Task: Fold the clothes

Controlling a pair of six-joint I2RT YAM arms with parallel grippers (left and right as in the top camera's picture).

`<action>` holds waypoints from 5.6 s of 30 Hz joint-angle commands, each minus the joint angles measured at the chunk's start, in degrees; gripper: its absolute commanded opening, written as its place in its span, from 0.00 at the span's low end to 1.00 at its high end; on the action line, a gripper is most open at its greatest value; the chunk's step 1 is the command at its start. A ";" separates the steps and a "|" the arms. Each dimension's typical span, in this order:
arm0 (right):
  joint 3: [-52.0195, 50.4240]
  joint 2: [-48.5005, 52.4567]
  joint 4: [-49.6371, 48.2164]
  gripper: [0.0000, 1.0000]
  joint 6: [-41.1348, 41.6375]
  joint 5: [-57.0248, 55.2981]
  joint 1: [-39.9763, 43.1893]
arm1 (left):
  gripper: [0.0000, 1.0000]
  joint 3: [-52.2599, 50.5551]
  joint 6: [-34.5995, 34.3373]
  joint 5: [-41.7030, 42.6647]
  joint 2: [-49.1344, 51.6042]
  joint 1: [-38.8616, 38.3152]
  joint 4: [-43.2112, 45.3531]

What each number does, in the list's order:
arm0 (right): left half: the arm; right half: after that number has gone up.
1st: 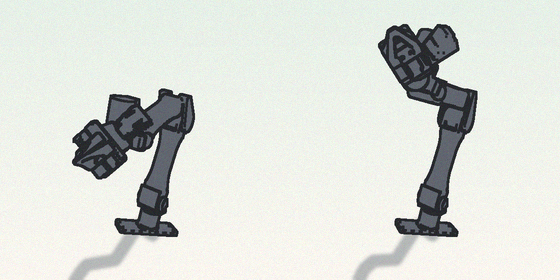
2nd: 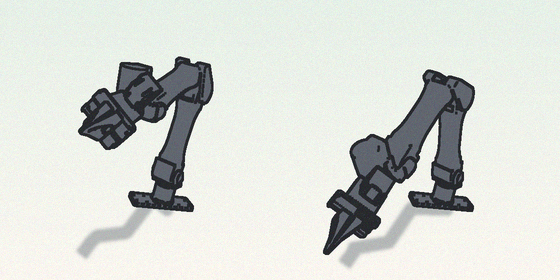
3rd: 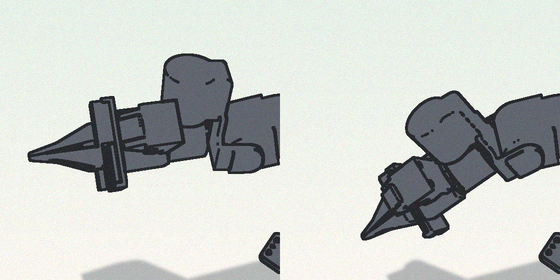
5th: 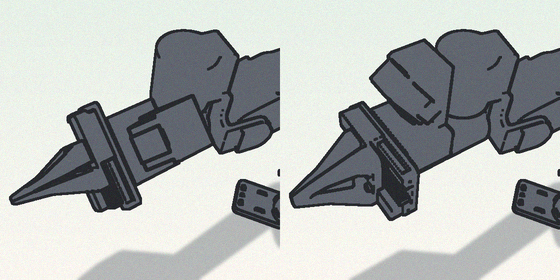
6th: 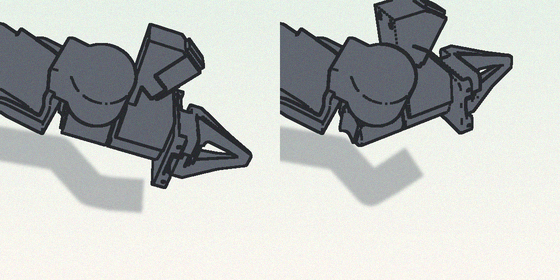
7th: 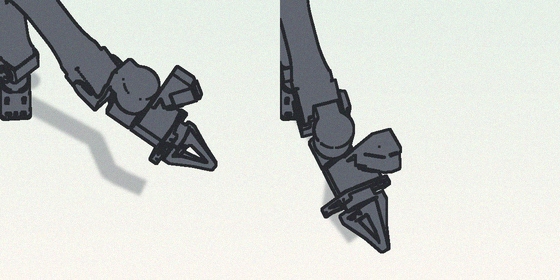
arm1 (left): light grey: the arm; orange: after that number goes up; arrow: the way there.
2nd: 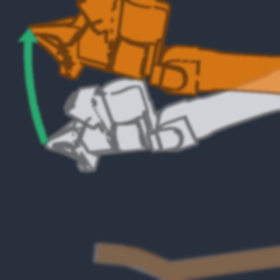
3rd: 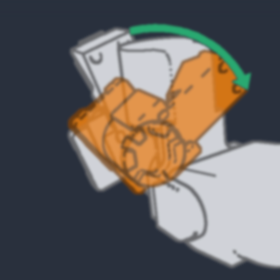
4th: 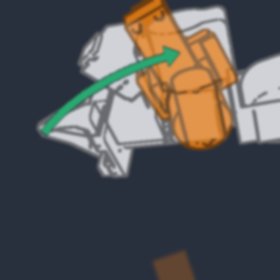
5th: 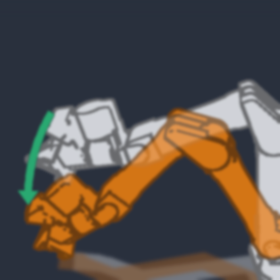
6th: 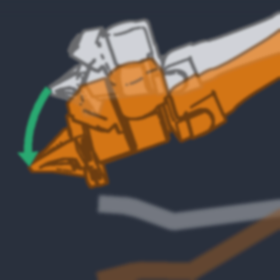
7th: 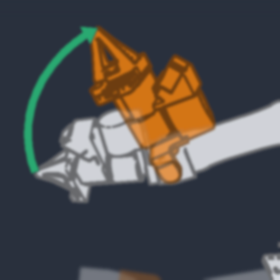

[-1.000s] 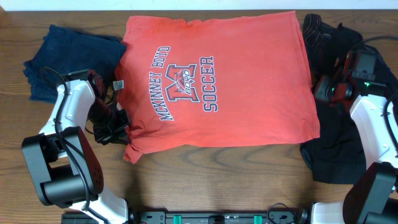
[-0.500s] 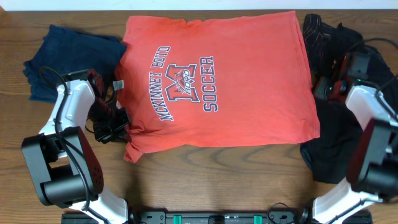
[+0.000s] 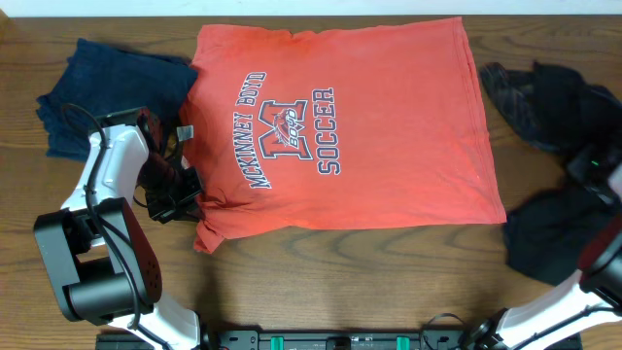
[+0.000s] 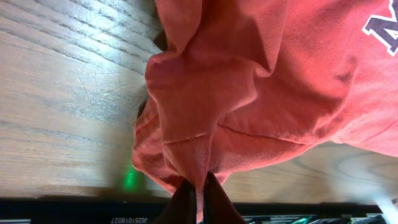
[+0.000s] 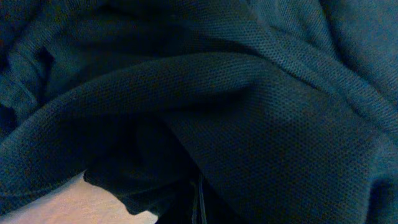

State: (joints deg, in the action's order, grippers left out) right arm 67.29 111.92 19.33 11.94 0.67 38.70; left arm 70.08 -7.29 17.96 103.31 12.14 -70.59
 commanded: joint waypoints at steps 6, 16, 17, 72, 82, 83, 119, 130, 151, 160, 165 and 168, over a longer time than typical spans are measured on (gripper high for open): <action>4.92 -4.85 5.46 0.13 -4.61 25.00 -0.04 | 0.06 0.31 -0.13 -0.48 -1.20 0.15 -0.20; 6.38 -20.44 33.44 0.52 0.39 13.66 -10.58 | 0.06 0.31 -0.13 -0.48 -1.20 0.15 -0.22; 5.95 -20.65 35.67 0.51 1.38 12.26 -11.43 | 0.06 0.31 -0.13 -0.48 -1.20 0.15 -0.22; -10.45 -39.36 32.65 0.01 14.53 3.87 4.61 | 0.06 0.33 1.01 4.07 -13.46 -5.16 -9.79; -10.38 -45.92 31.80 0.01 11.56 6.51 1.88 | 0.06 0.33 -4.09 4.07 -33.24 -5.16 -2.58; -10.38 -45.81 30.77 0.01 11.56 6.95 0.98 | 0.06 0.33 -4.63 4.07 -34.21 -5.16 0.11; -10.38 -9.60 -18.95 0.10 12.81 9.88 -16.22 | 0.11 0.31 -9.53 3.87 -1.18 -5.27 44.44; -10.40 -10.43 -2.10 0.40 12.41 6.40 -15.67 | 0.72 0.28 -7.34 -2.23 -1.14 -5.27 29.24; -16.83 -10.34 6.69 0.01 10.05 2.40 -15.58 | 0.29 -13.40 -7.37 -8.41 -0.50 -5.14 37.11; -16.81 -10.36 12.44 0.01 11.67 -1.81 -11.15 | 0.07 -13.40 -7.41 -8.61 -0.57 -1.99 26.53; -16.81 -11.28 16.83 0.01 12.87 -1.86 -7.54 | 0.06 -13.40 -7.65 -8.59 -1.38 0.98 17.33; -16.79 -14.03 17.81 0.01 12.72 -1.70 -6.82 | 0.06 -13.38 -7.65 -8.57 -3.43 1.68 15.26</action>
State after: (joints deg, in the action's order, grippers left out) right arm 52.40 98.59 36.16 23.68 4.36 30.35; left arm 56.90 -15.00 11.20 101.95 12.97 -54.37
